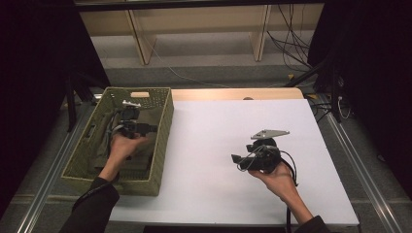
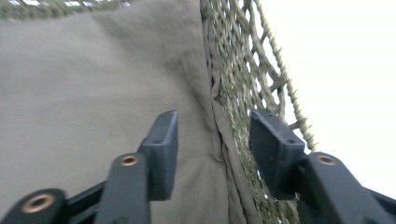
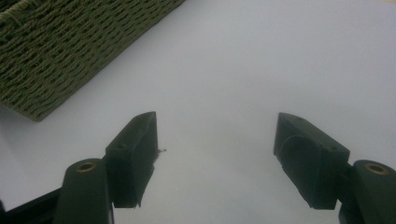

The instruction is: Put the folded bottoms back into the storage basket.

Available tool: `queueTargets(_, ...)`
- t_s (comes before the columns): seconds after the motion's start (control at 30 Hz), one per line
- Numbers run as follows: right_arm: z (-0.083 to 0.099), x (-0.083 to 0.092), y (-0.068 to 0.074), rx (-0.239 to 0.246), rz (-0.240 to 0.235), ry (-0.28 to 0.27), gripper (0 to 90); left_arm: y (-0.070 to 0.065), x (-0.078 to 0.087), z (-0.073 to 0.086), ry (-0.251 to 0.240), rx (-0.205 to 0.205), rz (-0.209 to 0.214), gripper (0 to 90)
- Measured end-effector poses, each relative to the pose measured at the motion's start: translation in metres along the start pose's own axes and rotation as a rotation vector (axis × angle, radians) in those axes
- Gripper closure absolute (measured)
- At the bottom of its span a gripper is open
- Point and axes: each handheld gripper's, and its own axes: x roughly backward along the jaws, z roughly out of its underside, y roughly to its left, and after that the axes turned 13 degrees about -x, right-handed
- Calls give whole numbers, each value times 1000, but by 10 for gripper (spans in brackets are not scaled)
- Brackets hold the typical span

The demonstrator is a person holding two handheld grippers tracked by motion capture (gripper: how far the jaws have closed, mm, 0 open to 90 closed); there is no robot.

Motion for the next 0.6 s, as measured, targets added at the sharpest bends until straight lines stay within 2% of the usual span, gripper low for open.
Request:
queueTargets(0.17,1,3,-2,-3,-3,-18,312,-2,14,-2,-66,26,-18,416)
queueTargets(0.27,2,4,-4,-2,-9,-40,307,-6,22,-1,-107,27,-1,359)
queueTargets(0.4,4,6,-6,-1,-15,-60,300,-19,34,-1,-172,13,40,294)
queueTargets(0.6,8,10,-7,-2,-31,-92,297,-47,43,3,-265,-31,129,234)
